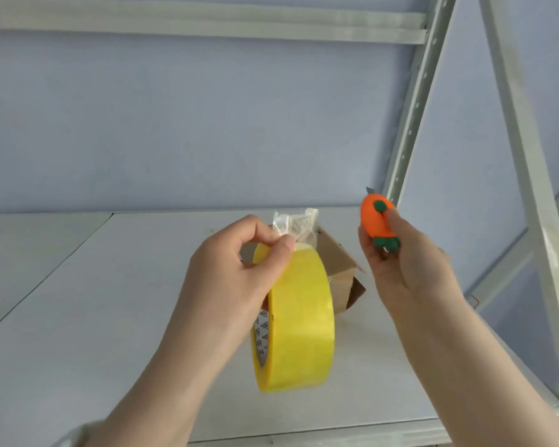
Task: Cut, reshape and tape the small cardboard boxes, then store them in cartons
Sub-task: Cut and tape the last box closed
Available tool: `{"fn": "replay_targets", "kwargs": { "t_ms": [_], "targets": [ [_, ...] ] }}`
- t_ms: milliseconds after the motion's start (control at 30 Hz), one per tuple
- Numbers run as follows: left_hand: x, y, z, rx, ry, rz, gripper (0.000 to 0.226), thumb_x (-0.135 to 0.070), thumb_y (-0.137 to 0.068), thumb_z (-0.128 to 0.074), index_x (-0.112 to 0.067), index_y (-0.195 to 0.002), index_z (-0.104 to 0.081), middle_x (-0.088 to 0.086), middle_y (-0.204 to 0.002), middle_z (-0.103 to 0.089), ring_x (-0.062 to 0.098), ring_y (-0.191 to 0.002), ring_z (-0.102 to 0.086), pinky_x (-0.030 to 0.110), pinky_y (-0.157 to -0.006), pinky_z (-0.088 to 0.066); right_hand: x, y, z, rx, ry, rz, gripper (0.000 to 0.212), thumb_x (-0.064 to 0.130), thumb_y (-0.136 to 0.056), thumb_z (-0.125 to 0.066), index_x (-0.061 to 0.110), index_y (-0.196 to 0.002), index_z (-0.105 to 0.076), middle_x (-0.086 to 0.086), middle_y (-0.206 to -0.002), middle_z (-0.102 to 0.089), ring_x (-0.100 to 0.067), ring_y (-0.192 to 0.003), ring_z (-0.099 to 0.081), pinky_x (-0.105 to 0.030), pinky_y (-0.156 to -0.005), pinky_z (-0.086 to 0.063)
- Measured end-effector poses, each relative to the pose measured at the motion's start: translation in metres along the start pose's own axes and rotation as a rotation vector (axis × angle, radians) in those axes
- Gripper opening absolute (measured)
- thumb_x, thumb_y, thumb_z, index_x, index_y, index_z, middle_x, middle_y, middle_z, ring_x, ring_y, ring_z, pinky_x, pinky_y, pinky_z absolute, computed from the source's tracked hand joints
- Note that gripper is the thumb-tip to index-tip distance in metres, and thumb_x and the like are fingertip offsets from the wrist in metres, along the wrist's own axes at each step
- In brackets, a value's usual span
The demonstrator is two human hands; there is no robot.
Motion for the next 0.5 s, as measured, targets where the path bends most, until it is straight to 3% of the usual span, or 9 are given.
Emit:
{"fn": "replay_targets", "kwargs": {
  "t_ms": [100,200,267,367,433,500],
  "targets": [
    [0.008,0.007,0.003,0.034,0.148,0.098,0.017,-0.032,-0.081,-0.062,-0.023,-0.066,-0.062,-0.005,-0.084,-0.071,0.017,-0.07,-0.064,0.024,-0.055,-0.049,0.004,-0.034,0.058,-0.197,0.406,0.098,0.018,0.014,-0.091,-0.06,0.008,-0.105,-0.051,-0.004,-0.093,-0.059,-0.009,-0.062,-0.062,-0.029,-0.082,-0.052],
    [0.011,0.017,0.0,0.072,0.236,0.168,0.015,-0.026,-0.08,-0.062,-0.023,-0.066,-0.066,-0.004,-0.087,-0.073,0.01,-0.067,-0.062,0.016,-0.05,-0.047,-0.013,-0.057,0.099,-0.24,0.891,0.111,0.024,0.024,-0.086,-0.067,0.013,-0.102,-0.053,-0.009,-0.107,-0.061,-0.023,-0.081,-0.061,-0.033,-0.072,-0.047],
    [0.011,0.021,-0.001,0.071,0.233,0.178,0.012,-0.031,-0.075,-0.063,-0.023,-0.066,-0.067,-0.002,-0.088,-0.072,0.012,-0.068,-0.061,0.017,-0.05,-0.046,-0.022,-0.065,0.109,-0.221,1.118,0.133,0.027,0.033,-0.084,-0.067,0.016,-0.101,-0.056,-0.005,-0.104,-0.061,-0.024,-0.09,-0.057,-0.031,-0.07,-0.042],
    [0.011,0.023,-0.004,0.06,0.227,0.186,0.012,-0.035,-0.07,-0.063,-0.024,-0.066,-0.066,0.001,-0.091,-0.071,0.014,-0.067,-0.06,0.018,-0.049,-0.046,-0.031,-0.075,0.108,-0.159,1.348,0.156,0.029,0.04,-0.085,-0.063,0.016,-0.102,-0.06,0.0,-0.099,-0.061,-0.02,-0.091,-0.052,-0.031,-0.071,-0.041],
    [0.008,0.025,-0.006,0.055,0.229,0.183,0.014,-0.039,-0.066,-0.062,-0.025,-0.065,-0.066,0.001,-0.092,-0.071,0.013,-0.066,-0.06,0.017,-0.048,-0.046,-0.029,-0.077,0.105,-0.145,1.504,0.178,0.038,0.044,-0.086,-0.06,0.015,-0.11,-0.059,-0.005,-0.111,-0.059,-0.025,-0.106,-0.049,-0.034,-0.083,-0.043],
    [0.005,0.027,-0.007,0.034,0.232,0.172,0.015,-0.041,-0.065,-0.062,-0.026,-0.066,-0.066,0.0,-0.092,-0.071,0.011,-0.068,-0.061,0.019,-0.05,-0.047,-0.015,-0.06,0.093,-0.138,1.436,0.272,0.045,0.046,-0.086,-0.058,0.017,-0.12,-0.056,-0.007,-0.125,-0.052,-0.024,-0.123,-0.038,-0.031,-0.091,-0.037]
  ]
}}
Point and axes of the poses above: each hand's wrist, its own y-axis away from the middle knuckle, its own z-axis out of the back of the hand, x = y × z, the point moved 8 cm from there along -y, towards the middle knuckle
